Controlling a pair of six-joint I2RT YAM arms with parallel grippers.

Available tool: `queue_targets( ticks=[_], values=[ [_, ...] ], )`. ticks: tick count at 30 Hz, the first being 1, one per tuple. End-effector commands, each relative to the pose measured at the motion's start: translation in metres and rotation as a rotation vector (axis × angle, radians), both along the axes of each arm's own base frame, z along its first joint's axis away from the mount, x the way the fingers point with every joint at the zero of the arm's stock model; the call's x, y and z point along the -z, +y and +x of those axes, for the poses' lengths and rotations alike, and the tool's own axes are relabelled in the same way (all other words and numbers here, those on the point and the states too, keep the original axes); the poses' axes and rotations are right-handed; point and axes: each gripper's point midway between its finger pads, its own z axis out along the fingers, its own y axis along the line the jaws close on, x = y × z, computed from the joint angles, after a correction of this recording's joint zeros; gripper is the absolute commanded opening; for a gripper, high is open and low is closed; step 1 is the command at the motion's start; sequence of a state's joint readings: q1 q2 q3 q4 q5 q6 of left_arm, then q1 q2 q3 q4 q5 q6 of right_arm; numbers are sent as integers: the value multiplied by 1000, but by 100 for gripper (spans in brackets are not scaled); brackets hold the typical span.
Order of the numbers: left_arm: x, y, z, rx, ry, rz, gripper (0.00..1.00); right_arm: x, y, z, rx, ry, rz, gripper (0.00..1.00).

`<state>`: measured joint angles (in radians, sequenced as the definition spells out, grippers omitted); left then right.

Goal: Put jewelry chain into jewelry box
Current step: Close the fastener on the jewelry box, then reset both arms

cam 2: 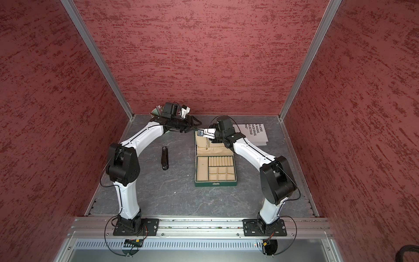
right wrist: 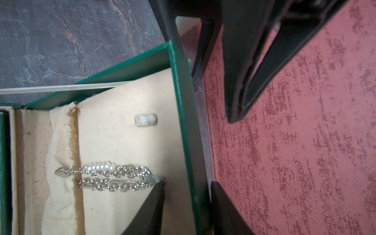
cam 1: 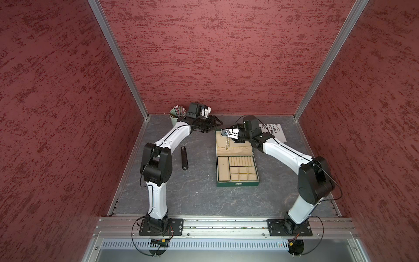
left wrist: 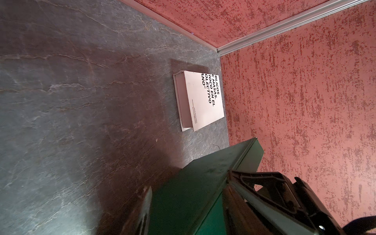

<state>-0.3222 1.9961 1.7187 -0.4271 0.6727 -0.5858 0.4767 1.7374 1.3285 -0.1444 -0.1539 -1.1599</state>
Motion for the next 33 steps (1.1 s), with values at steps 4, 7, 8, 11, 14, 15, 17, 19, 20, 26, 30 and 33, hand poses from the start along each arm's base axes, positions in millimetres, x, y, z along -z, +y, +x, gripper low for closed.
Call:
queue_targets(
  ticks=[4, 7, 8, 11, 14, 15, 17, 19, 20, 26, 30, 33],
  values=[
    [2, -3, -3, 22, -16, 7, 58, -7, 5, 3, -1, -13, 23, 46],
    [0, -3, -4, 18, -20, 10, 58, -13, 4, 1, 3, -26, 33, 63],
    [0, -2, -4, 16, -21, 12, 58, -17, 3, -1, 6, -33, 38, 68],
    [-2, 2, -5, 0, -27, 23, 58, -28, -1, -5, 18, -53, 52, 75],
    [-2, 9, -6, -29, -26, 51, 59, -40, -6, -13, 26, -72, 63, 78],
    [-2, 12, -7, -42, -27, 64, 59, -43, -7, -15, 32, -76, 71, 79],
    [-5, 19, -8, -69, -31, 84, 60, -57, -12, -21, 56, -88, 103, 81],
    [-11, 25, -10, -94, -39, 100, 61, -70, -17, -27, 88, -90, 149, 83],
    [-14, 28, -11, -107, -42, 109, 62, -81, -21, -31, 112, -93, 195, 84],
    [-47, 62, -37, -245, -109, 178, 67, -153, -68, -66, 418, -32, 831, 99],
    [-38, 121, -83, -455, -148, 316, 85, -123, -101, -98, 597, 126, 1150, 99],
    [-36, 174, -119, -642, -218, 453, 100, -91, -133, -103, 818, 168, 1278, 99]
  ],
)
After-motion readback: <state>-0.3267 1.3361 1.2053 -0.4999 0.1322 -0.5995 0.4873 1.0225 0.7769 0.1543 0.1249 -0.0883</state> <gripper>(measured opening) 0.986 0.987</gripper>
